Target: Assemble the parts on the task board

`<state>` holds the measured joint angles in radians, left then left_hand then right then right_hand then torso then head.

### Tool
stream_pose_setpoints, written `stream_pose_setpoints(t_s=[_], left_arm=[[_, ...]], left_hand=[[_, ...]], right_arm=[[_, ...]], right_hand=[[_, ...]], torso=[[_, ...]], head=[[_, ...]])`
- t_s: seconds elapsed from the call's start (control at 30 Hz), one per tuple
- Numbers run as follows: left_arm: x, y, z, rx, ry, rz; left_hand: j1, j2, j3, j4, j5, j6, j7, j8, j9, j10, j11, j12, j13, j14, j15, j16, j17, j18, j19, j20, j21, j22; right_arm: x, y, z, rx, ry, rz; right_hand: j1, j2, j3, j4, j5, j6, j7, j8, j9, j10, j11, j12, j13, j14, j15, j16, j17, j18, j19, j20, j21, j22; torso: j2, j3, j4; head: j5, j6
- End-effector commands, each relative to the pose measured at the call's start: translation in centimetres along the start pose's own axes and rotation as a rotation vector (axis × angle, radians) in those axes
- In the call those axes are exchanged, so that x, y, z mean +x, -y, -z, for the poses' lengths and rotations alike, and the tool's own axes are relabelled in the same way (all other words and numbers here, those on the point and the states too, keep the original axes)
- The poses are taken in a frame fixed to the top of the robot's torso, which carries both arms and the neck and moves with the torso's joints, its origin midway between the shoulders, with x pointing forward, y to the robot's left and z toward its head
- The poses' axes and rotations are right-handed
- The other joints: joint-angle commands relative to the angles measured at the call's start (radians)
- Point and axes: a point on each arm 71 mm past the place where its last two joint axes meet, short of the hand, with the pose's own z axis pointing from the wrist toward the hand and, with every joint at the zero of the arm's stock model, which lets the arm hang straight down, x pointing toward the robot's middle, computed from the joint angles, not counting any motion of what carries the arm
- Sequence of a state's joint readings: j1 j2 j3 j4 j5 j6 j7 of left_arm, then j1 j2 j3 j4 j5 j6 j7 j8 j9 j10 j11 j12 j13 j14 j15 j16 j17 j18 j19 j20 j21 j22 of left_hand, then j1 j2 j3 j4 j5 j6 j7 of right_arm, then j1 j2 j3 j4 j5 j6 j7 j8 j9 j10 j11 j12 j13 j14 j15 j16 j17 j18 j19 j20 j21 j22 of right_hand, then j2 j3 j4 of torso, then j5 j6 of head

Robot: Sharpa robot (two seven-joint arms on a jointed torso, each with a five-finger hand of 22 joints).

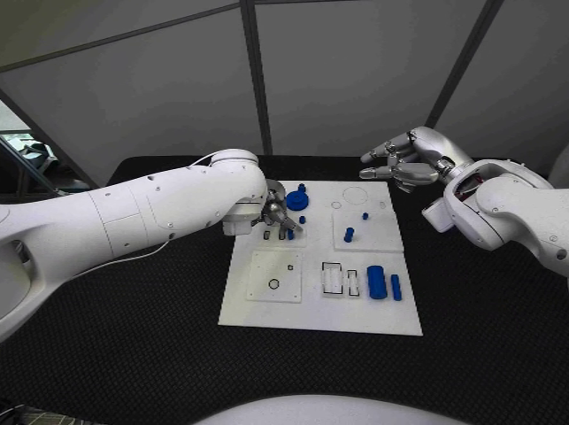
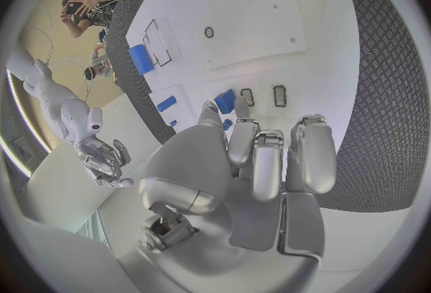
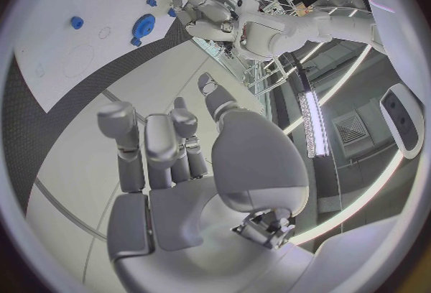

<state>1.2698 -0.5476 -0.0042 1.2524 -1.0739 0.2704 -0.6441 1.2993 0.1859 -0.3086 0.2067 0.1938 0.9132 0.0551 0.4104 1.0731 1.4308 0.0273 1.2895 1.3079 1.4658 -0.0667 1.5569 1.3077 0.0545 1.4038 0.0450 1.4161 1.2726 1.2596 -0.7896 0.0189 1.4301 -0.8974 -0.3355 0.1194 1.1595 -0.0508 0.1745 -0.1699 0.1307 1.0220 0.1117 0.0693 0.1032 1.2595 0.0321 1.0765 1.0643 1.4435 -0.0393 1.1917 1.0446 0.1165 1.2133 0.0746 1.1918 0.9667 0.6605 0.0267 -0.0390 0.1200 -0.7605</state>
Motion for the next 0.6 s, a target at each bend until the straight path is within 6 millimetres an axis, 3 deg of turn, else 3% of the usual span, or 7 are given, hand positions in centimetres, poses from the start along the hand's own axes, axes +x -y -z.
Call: stream_pose_setpoints(t_s=[0.03, 0.2, 0.47, 0.57, 0.6], left_arm=[[-0.08, 0.14, 0.09, 0.023, 0.006, 0.001], [-0.04, 0.10, 0.10, 0.032, -0.002, 0.022], [0.00, 0.21, 0.07, 0.041, -0.009, 0.037], [0.01, 0.23, 0.07, 0.046, -0.012, 0.046], [0.02, 0.22, 0.07, 0.047, -0.013, 0.048]], left_hand=[[0.020, 0.006, 0.013, -0.004, 0.014, 0.003, -0.005, -0.010, 0.009, 0.062, -0.043, 0.128, 0.196, 0.101, -0.007, 0.004, 0.254, 0.009, 0.000, -0.005, 0.000, 0.001], [0.055, 0.025, 0.037, -0.027, 0.054, 0.002, -0.010, -0.022, 0.025, 0.063, -0.047, 0.126, 0.198, 0.102, -0.011, 0.005, 0.255, 0.009, 0.000, -0.008, 0.000, 0.004], [0.085, 0.038, 0.056, -0.052, 0.079, 0.002, -0.012, -0.039, 0.039, 0.063, -0.050, 0.125, 0.200, 0.102, -0.013, 0.006, 0.256, 0.009, -0.001, -0.011, -0.001, 0.005], [0.109, 0.042, 0.070, -0.072, 0.142, -0.001, -0.013, -0.052, 0.045, 0.063, -0.052, 0.122, 0.200, 0.102, -0.015, 0.006, 0.256, 0.009, 0.000, -0.013, -0.001, 0.007], [0.122, 0.043, 0.079, -0.084, 0.180, -0.004, -0.014, -0.059, 0.047, 0.062, -0.052, 0.121, 0.200, 0.102, -0.016, 0.006, 0.256, 0.009, -0.001, -0.014, -0.001, 0.007]], right_arm=[[-0.05, -0.12, -0.10, -0.006, -0.003, 0.001], [-0.04, -0.06, -0.18, -0.004, -0.004, 0.002], [0.02, -0.02, -0.27, -0.002, -0.008, 0.001], [0.03, 0.01, -0.29, 0.000, -0.010, 0.001], [0.03, 0.02, -0.29, 0.001, -0.011, 0.001]], right_hand=[[-0.001, 0.009, 0.002, -0.004, 0.006, -0.006, 0.001, -0.004, 0.001, 0.004, -0.002, 0.001, 0.001, 0.007, -0.002, -0.006, -0.001, 0.008, 0.002, -0.002, -0.004, -0.002], [-0.001, 0.009, 0.003, -0.004, 0.006, -0.006, 0.001, -0.004, 0.001, 0.004, -0.002, 0.002, 0.001, 0.008, -0.002, -0.006, 0.000, 0.008, 0.003, -0.002, -0.004, -0.001], [-0.001, 0.009, 0.003, -0.004, 0.006, -0.006, 0.001, -0.004, 0.001, 0.004, -0.002, 0.002, 0.001, 0.008, -0.002, -0.006, 0.000, 0.008, 0.003, -0.002, -0.004, -0.001], [-0.001, 0.011, 0.003, -0.004, 0.007, -0.005, 0.001, -0.004, 0.001, 0.005, -0.002, 0.003, 0.001, 0.008, -0.002, -0.006, 0.000, 0.008, 0.002, -0.002, -0.005, -0.003], [-0.001, 0.011, 0.003, -0.004, 0.007, -0.005, 0.001, -0.004, 0.001, 0.005, -0.002, 0.003, 0.001, 0.008, -0.002, -0.006, 0.000, 0.008, 0.002, -0.002, -0.005, -0.003]], torso=[[0.000, -0.0003, -0.0013], [0.000, 0.0003, 0.0001], [0.000, 0.0001, -0.0015], [0.000, -0.0002, -0.0014], [0.000, 0.0000, -0.0014]], head=[[-0.001, 0.000], [-0.001, -0.001], [0.001, -0.003], [0.001, -0.003], [0.001, -0.003]])
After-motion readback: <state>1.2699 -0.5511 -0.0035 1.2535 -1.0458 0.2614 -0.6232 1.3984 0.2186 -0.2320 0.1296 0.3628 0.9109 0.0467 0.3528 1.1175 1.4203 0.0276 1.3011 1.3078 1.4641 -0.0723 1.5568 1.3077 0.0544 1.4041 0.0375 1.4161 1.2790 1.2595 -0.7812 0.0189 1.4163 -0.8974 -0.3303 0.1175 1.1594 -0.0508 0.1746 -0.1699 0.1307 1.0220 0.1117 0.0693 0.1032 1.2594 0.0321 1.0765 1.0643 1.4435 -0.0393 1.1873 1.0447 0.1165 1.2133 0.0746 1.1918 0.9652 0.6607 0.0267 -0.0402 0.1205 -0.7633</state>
